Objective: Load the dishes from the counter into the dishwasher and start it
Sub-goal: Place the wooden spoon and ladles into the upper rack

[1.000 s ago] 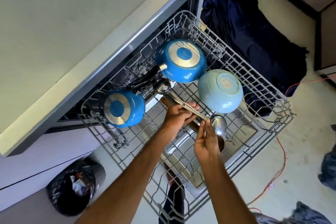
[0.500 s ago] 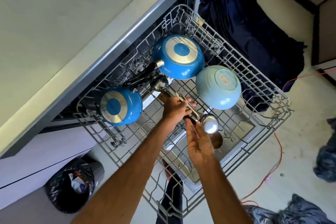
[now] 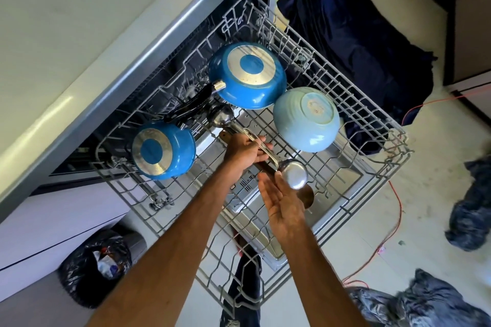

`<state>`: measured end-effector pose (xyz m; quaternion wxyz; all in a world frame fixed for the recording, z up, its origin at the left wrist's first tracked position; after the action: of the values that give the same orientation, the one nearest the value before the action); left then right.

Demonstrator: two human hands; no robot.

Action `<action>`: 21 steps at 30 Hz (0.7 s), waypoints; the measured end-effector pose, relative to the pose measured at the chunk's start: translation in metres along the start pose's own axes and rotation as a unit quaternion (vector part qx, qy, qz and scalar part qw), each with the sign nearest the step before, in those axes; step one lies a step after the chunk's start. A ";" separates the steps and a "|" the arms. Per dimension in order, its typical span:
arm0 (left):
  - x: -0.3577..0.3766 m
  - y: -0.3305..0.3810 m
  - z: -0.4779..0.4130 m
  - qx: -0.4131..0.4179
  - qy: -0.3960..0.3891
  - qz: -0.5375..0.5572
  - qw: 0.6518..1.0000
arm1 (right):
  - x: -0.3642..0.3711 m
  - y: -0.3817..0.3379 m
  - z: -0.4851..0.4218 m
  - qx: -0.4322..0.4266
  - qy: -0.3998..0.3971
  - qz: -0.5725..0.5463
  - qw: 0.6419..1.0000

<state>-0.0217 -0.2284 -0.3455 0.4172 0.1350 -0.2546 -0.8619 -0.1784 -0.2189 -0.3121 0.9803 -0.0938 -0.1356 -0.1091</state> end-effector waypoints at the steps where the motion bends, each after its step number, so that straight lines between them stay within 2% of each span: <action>1: -0.001 0.000 -0.001 -0.001 -0.007 -0.004 1.000 | 0.000 0.000 0.001 -0.001 -0.002 0.007 1.000; 5: -0.009 -0.001 -0.002 -0.007 -0.016 -0.030 0.999 | 0.001 0.005 0.006 0.009 -0.009 0.025 1.000; 13: -0.008 0.013 -0.013 0.035 0.009 -0.061 0.997 | -0.002 0.000 -0.007 0.011 0.006 0.057 0.998; 17: -0.005 0.012 -0.015 0.060 0.051 -0.101 0.992 | -0.006 -0.005 -0.011 0.004 0.012 0.111 0.994; 21: -0.013 0.010 -0.014 0.089 0.078 -0.106 0.987 | -0.008 -0.007 -0.021 -0.039 0.033 0.198 0.979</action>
<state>-0.0007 -0.2285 -0.3515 0.3282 0.2646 -0.2810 -0.8622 -0.1819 -0.2285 -0.3332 0.9821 -0.1528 -0.0772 0.0791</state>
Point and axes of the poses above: each hand's wrist, its own z-axis away from the middle knuckle, its own x-axis out of the palm, y = z × x, the point moved 5 cm from there along -z, towards the middle knuckle, and after that the axes turned 5 degrees about z, right-handed, at the moved point
